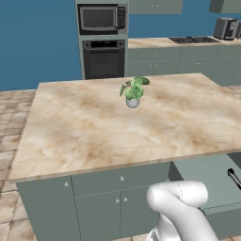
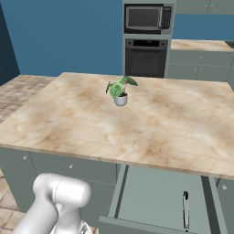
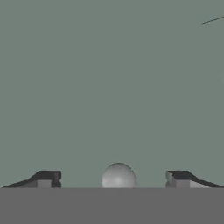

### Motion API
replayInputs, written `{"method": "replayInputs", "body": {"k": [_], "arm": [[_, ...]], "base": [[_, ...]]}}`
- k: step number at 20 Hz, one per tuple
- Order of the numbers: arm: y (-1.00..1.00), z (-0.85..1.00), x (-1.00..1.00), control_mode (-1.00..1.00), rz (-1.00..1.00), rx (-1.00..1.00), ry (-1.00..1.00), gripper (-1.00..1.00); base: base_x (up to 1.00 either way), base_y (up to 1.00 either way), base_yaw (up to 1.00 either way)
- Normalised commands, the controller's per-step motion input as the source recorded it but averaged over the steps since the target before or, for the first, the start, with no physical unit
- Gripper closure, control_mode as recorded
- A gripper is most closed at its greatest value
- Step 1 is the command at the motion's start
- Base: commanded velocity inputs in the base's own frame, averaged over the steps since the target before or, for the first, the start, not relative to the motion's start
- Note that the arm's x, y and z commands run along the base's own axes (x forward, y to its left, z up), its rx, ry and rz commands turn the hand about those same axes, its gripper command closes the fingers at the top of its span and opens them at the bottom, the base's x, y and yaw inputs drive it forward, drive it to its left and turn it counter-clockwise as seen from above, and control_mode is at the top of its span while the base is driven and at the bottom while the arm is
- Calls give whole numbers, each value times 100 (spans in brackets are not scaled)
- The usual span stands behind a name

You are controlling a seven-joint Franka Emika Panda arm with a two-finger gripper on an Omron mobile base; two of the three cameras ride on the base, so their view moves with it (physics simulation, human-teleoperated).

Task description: Take the tongs from the drawer on the right and place them on the dining counter next to the tray containing the kebab skewer.

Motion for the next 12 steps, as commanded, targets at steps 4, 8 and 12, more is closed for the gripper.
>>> {"method": "replayInputs", "body": {"k": [4,8,12], "arm": [[-33,25,-73,-100,0,5,-6,-100],[-39,36,-74,-100,0,6,-1,-100],[-25,51,-71,-100,0,3,0,-100]], "base": [[0,0,0],[0,0,0],[0,0,0]]}}
